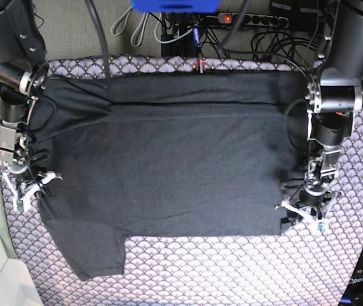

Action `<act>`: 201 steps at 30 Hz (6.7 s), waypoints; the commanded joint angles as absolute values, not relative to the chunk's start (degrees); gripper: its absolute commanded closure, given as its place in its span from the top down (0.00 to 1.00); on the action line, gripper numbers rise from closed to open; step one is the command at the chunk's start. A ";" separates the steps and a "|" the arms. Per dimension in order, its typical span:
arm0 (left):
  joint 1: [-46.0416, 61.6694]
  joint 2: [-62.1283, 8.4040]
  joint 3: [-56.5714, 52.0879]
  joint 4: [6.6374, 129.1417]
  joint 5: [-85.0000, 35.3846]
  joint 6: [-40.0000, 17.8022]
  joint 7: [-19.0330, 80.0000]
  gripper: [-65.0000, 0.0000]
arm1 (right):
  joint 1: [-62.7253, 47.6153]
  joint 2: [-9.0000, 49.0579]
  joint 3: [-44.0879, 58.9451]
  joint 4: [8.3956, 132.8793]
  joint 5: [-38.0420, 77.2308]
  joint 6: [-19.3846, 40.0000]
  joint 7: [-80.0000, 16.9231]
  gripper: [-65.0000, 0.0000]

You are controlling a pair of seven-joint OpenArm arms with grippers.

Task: Fold the T-shirt properly
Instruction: 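Grasp the shirt's side edges midway with both grippers, then lift the held edges and fold them toward the collar end, then lower the fold onto the shirt and open both grippers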

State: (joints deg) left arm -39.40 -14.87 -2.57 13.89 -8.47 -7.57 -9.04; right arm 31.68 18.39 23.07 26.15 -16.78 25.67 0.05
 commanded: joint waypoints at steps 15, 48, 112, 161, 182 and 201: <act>-40.57 -15.08 -2.77 8.84 -9.10 -7.52 -10.33 0.52 | 32.66 19.38 22.90 26.77 -17.54 25.54 -0.84 0.00; -32.48 -15.16 -2.86 27.47 -9.10 -7.52 -2.51 0.01 | 20.26 18.42 23.08 51.91 -10.15 25.98 -6.64 0.00; 11.03 -13.49 -27.21 93.14 -9.10 -8.04 31.34 0.01 | -12.88 17.71 29.41 83.38 3.74 35.21 -9.89 0.00; 17.36 -13.85 -26.77 86.20 -9.01 -8.04 31.43 0.02 | -18.59 17.45 30.90 81.27 3.65 35.21 -9.80 0.00; 17.36 -13.93 -26.86 86.55 -9.01 -8.13 38.99 0.63 | -16.84 18.68 38.02 79.08 3.74 35.21 -9.80 0.55; 17.36 -13.67 -26.86 87.43 -9.01 -8.13 39.25 0.63 | 6.73 20.88 22.81 72.92 3.30 35.21 -16.75 0.56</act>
